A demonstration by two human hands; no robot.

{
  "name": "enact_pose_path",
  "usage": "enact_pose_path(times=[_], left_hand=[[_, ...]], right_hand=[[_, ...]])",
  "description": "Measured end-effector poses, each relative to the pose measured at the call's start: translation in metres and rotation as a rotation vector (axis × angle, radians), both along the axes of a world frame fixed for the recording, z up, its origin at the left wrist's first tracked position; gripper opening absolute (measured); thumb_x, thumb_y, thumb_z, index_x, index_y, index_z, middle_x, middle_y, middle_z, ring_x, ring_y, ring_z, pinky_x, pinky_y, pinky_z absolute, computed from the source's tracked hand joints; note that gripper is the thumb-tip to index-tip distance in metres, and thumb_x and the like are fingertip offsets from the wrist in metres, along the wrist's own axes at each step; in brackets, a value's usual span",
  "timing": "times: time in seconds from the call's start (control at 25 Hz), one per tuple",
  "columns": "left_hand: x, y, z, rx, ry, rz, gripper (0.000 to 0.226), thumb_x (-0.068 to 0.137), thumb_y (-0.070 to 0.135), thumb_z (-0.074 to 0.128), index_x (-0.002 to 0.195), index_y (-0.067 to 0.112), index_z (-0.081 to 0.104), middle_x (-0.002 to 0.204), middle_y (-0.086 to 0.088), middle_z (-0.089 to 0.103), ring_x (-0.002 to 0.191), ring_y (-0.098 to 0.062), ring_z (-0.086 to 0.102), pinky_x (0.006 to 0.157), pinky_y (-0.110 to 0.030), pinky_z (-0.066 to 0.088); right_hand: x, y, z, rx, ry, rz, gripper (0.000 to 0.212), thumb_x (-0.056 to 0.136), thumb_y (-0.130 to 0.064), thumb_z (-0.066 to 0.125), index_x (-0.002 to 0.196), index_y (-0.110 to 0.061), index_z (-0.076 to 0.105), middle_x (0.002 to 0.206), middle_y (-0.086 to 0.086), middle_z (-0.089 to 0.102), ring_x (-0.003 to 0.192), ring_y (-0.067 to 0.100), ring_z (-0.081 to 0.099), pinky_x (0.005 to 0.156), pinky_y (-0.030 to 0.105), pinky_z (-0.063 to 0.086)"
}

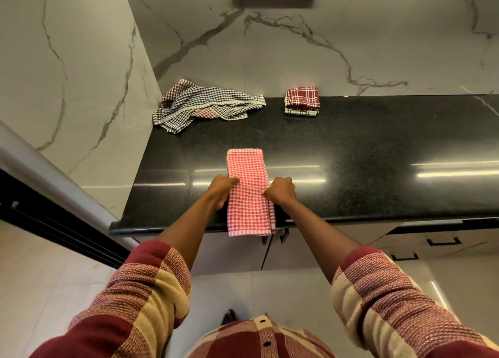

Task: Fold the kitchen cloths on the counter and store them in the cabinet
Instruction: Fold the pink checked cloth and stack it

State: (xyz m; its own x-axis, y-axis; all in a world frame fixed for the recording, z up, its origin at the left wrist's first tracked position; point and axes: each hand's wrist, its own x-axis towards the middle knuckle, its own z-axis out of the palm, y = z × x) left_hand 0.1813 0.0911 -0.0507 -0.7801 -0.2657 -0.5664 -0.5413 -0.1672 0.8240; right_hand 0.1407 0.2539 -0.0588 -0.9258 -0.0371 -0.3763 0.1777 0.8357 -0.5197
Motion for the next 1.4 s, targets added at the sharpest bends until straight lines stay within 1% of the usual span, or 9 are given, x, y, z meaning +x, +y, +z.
enact_pose_path(times=[0.12, 0.28, 0.48, 0.72, 0.92, 1.04, 1.16, 1.28, 1.4], left_hand=[[0.006, -0.006, -0.003, 0.156, 0.023, 0.055, 0.027, 0.093, -0.002, 0.049, 0.119, 0.004, 0.053, 0.114, -0.016, 0.064, 0.095, -0.027, 0.065, 0.074, -0.037, 0.055], [0.004, -0.015, 0.002, 0.28, 0.075, 0.132, 0.042, 0.09, -0.006, 0.054, 0.13, 0.003, 0.047, 0.119, -0.018, 0.062, 0.096, -0.029, 0.065, 0.084, -0.044, 0.054], [0.001, -0.036, 0.014, 0.055, 0.219, 0.027, 0.065, 0.08, -0.01, 0.065, 0.135, 0.013, 0.042, 0.12, -0.019, 0.059, 0.106, -0.035, 0.063, 0.091, -0.051, 0.054], [-0.017, -0.076, 0.028, -0.247, 0.281, -0.203, 0.044, 0.075, -0.024, 0.057, 0.114, -0.004, 0.058, 0.097, -0.017, 0.064, 0.086, -0.022, 0.062, 0.081, -0.035, 0.054], [-0.06, -0.076, 0.059, -0.678, 0.518, -0.084, 0.009, 0.081, 0.005, 0.071, 0.089, 0.008, 0.072, 0.087, -0.003, 0.069, 0.071, 0.005, 0.059, 0.065, -0.002, 0.043], [-0.099, -0.075, 0.077, -0.505, 0.572, -0.095, 0.008, 0.09, 0.01, 0.062, 0.091, 0.018, 0.061, 0.089, 0.002, 0.065, 0.079, -0.006, 0.061, 0.073, -0.018, 0.049], [-0.143, -0.058, 0.088, -0.44, 0.553, -0.041, 0.012, 0.091, 0.02, 0.061, 0.091, 0.02, 0.049, 0.079, 0.003, 0.061, 0.069, -0.008, 0.059, 0.06, -0.021, 0.048], [-0.185, -0.032, 0.082, -0.49, 0.489, 0.196, 0.02, 0.088, 0.022, 0.062, 0.09, 0.016, 0.044, 0.081, -0.003, 0.056, 0.072, -0.018, 0.052, 0.062, -0.027, 0.04], [-0.215, -0.003, 0.065, -0.138, 0.389, 0.144, 0.015, 0.091, 0.009, 0.056, 0.089, 0.019, 0.045, 0.082, -0.007, 0.058, 0.068, -0.019, 0.053, 0.062, -0.03, 0.044]], right_hand=[[0.001, -0.004, -0.002, -0.151, 0.05, -0.035, 0.032, 0.09, -0.031, 0.054, 0.105, -0.004, 0.056, 0.122, 0.019, 0.059, 0.098, 0.028, 0.058, 0.078, 0.037, 0.046], [0.001, -0.012, 0.009, -0.486, -0.056, -0.167, 0.057, 0.089, -0.04, 0.061, 0.13, -0.008, 0.039, 0.124, 0.012, 0.057, 0.099, 0.02, 0.057, 0.079, 0.035, 0.047], [-0.008, -0.03, 0.021, -0.893, -0.222, -0.168, 0.068, 0.081, 0.003, 0.063, 0.141, -0.015, 0.037, 0.125, 0.016, 0.06, 0.107, 0.031, 0.064, 0.09, 0.049, 0.055], [-0.033, -0.047, 0.04, -0.646, 0.034, 0.032, 0.04, 0.074, 0.011, 0.061, 0.106, -0.012, 0.063, 0.102, 0.006, 0.068, 0.099, 0.024, 0.064, 0.08, 0.033, 0.056], [-0.076, -0.054, 0.07, -0.319, 0.363, 0.066, 0.01, 0.081, -0.017, 0.069, 0.089, -0.011, 0.067, 0.102, 0.009, 0.058, 0.1, 0.025, 0.052, 0.088, 0.039, 0.046], [-0.106, -0.047, 0.092, -0.62, 0.26, 0.008, 0.018, 0.088, -0.027, 0.063, 0.086, -0.014, 0.052, 0.085, 0.002, 0.057, 0.082, 0.018, 0.054, 0.07, 0.035, 0.043], [-0.137, -0.032, 0.095, -0.822, 0.142, -0.055, 0.046, 0.088, -0.041, 0.064, 0.119, -0.009, 0.05, 0.108, 0.005, 0.063, 0.094, 0.019, 0.061, 0.075, 0.033, 0.048], [-0.166, -0.016, 0.073, -1.048, -0.074, -0.068, 0.083, 0.085, -0.012, 0.071, 0.151, -0.016, 0.021, 0.137, 0.012, 0.054, 0.115, 0.027, 0.059, 0.098, 0.047, 0.049], [-0.196, -0.003, 0.055, -1.164, -0.049, -0.22, 0.083, 0.082, 0.014, 0.061, 0.151, -0.019, 0.028, 0.134, 0.016, 0.055, 0.106, 0.026, 0.058, 0.098, 0.049, 0.046]])
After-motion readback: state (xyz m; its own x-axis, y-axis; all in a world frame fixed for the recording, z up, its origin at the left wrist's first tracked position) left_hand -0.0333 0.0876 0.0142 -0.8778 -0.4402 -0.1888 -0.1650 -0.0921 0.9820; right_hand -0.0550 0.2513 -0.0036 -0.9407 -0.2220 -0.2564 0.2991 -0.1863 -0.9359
